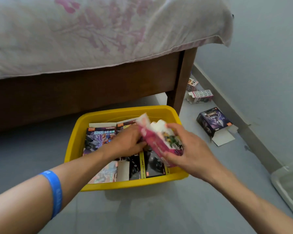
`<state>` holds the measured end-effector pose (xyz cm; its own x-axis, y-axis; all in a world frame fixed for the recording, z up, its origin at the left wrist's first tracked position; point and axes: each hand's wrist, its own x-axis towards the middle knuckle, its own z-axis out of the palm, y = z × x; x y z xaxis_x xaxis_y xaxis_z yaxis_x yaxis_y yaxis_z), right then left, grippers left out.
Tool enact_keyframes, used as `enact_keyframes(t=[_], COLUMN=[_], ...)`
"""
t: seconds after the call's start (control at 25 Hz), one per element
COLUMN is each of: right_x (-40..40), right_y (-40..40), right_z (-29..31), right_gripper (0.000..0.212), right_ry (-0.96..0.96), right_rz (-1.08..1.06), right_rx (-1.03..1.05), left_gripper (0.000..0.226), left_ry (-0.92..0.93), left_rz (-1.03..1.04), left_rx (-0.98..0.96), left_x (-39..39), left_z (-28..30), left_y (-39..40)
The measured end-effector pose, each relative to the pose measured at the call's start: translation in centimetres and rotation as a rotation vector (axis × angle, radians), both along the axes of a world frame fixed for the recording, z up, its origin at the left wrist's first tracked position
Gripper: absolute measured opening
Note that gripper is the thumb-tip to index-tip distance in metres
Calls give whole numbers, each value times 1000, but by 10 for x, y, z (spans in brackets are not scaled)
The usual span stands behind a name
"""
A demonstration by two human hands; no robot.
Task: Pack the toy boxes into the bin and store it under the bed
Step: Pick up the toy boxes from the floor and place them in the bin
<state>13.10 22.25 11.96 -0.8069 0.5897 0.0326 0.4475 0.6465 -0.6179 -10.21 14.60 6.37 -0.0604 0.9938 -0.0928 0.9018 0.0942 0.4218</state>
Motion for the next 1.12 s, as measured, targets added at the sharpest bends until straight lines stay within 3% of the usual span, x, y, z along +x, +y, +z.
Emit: enact_keyframes(t=[0.04,0.12,0.24,0.4,0.44,0.52,0.6,0.68,0.8,0.88,1.0,1.12], right_x=[-10,-25,-36,-44,-47,-51,-53,-53,-53,-52,-47,-41], right_y=[3,10,8,4,6,4,-5,-13,-9,-5,-10,-15], right_z=[-1,-5,-7,9,13,12,-7,-22,-29,-28,-34,-36], right_gripper=[75,73,71,73,73,73,68,64,68,69,63,53], right_ry=[-115,-311,-481,-209,-168,-260,-418,-488,-417,-388,-467,-400], right_rz=[107,232,340,392,387,388,414,461,500,501,549,534], right_rx=[99,201,509,884,885,767,514,300,125,-56,-128,-104], left_gripper=[16,23,19,18,21,25,25,22,44,64,76,76], left_ry=[-142,-346,-589,-747,-771,-785,-729,-567,-39,166,221,239], left_rz=[111,322,439,282,271,298,306,189,-83,-123,-66,-45], left_rx=[15,-28,-157,-426,-448,-440,-414,-335,-269,-320,-350,-329], left_x=[-6,-24,-41,-33,-28,-21,-19,-21,-29,-35,-40,-41], left_z=[6,16,23,19,17,13,12,12,6,1,-8,-10], left_y=[-2,-11,-30,-43,-43,-38,-34,-36,-38,-39,-39,-38])
